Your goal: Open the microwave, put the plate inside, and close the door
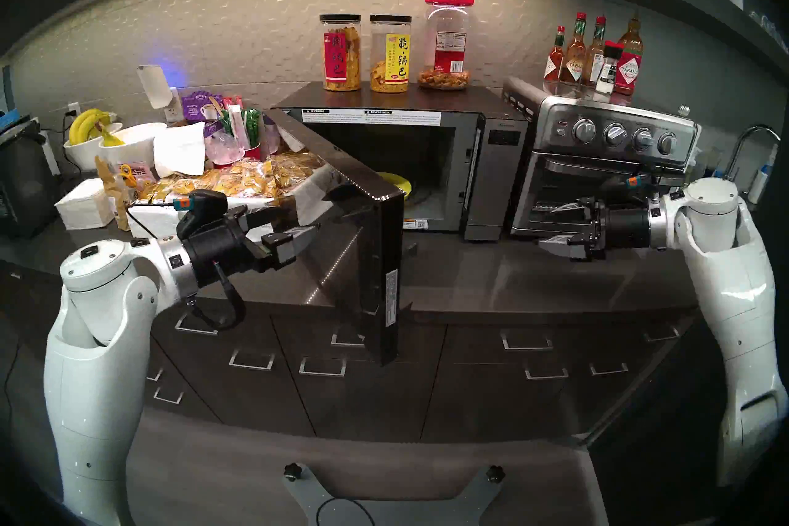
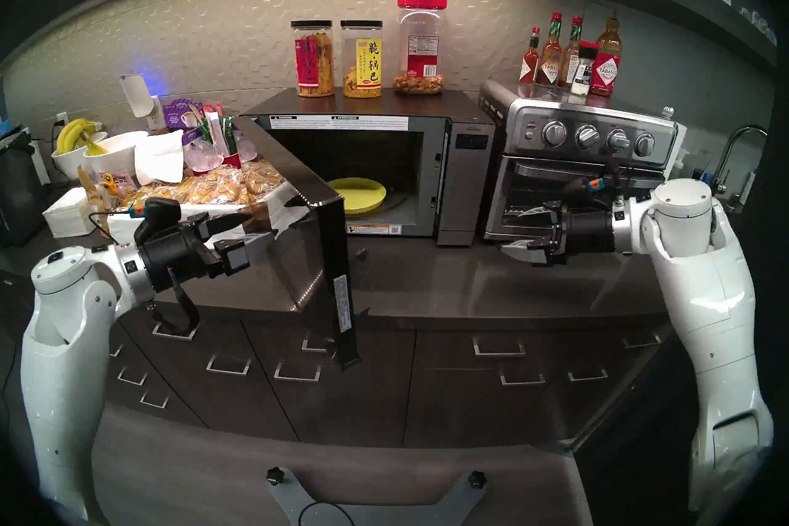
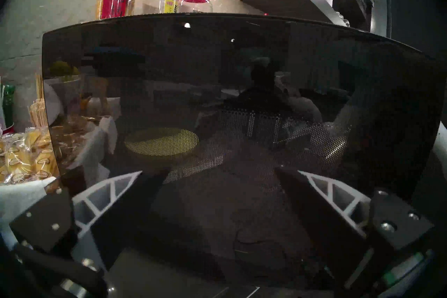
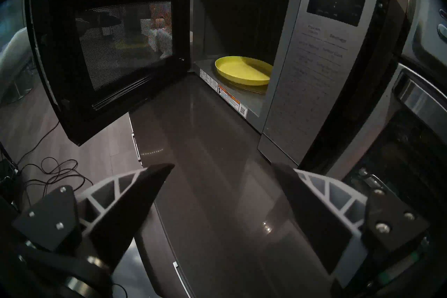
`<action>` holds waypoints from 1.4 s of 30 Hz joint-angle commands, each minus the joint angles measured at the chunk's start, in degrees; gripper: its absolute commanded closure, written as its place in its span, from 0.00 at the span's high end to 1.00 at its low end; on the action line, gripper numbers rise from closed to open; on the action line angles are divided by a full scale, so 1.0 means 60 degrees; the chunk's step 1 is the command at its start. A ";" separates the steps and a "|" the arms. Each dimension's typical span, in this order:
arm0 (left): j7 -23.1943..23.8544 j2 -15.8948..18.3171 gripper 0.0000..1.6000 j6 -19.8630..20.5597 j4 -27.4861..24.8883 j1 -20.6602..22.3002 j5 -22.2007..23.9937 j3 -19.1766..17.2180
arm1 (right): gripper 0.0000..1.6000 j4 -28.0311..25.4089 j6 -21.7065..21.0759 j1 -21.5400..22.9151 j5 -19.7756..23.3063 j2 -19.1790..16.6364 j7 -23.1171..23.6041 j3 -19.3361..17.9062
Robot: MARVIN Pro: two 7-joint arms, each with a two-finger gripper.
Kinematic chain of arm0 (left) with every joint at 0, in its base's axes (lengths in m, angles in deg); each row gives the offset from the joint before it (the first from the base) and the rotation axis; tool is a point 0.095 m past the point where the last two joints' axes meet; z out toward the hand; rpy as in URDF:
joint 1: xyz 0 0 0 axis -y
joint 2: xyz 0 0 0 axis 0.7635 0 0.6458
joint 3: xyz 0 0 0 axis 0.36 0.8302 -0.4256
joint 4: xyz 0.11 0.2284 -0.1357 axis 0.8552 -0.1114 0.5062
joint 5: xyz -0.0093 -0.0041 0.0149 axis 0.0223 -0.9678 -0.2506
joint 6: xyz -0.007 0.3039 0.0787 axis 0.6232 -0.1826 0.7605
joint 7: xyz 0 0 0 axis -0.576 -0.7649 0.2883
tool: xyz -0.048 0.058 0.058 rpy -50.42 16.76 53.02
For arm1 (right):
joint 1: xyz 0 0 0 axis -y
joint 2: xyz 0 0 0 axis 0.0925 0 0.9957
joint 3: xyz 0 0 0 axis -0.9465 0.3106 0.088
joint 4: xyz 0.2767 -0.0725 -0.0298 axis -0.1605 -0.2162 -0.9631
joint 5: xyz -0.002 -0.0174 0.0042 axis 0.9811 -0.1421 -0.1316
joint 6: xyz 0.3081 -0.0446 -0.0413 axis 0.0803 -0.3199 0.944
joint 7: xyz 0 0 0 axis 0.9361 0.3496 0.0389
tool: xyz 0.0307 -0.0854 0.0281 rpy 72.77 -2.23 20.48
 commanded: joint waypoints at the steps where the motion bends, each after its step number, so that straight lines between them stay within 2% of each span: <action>1: -0.0778 0.0107 1.00 0.0258 -0.0070 0.1085 -0.0176 0.0819 | 1.00 -0.0046 -0.0023 0.0113 0.0053 -0.0018 0.0009 -0.0085; 14: -0.2006 -0.0003 1.00 0.0674 0.0644 0.2454 -0.0888 0.2491 | 1.00 -0.0046 -0.0026 0.0114 0.0054 -0.0017 0.0011 -0.0086; 19: -0.2388 -0.0181 1.00 0.0836 0.1005 0.2875 -0.1194 0.2902 | 1.00 -0.0046 -0.0027 0.0114 0.0055 -0.0017 0.0011 -0.0086; 23: -0.2989 -0.0317 1.00 0.0991 0.1315 0.3232 -0.1676 0.3251 | 1.00 -0.0046 -0.0027 0.0114 0.0055 -0.0017 0.0011 -0.0086; 35: -0.4048 -0.0780 1.00 0.1067 0.1995 0.3864 -0.2379 0.3754 | 1.00 -0.0046 -0.0028 0.0114 0.0055 -0.0017 0.0012 -0.0086; 42: -0.4419 -0.0951 1.00 0.0857 0.2362 0.4132 -0.2603 0.3866 | 1.00 -0.0046 -0.0028 0.0114 0.0055 -0.0017 0.0012 -0.0086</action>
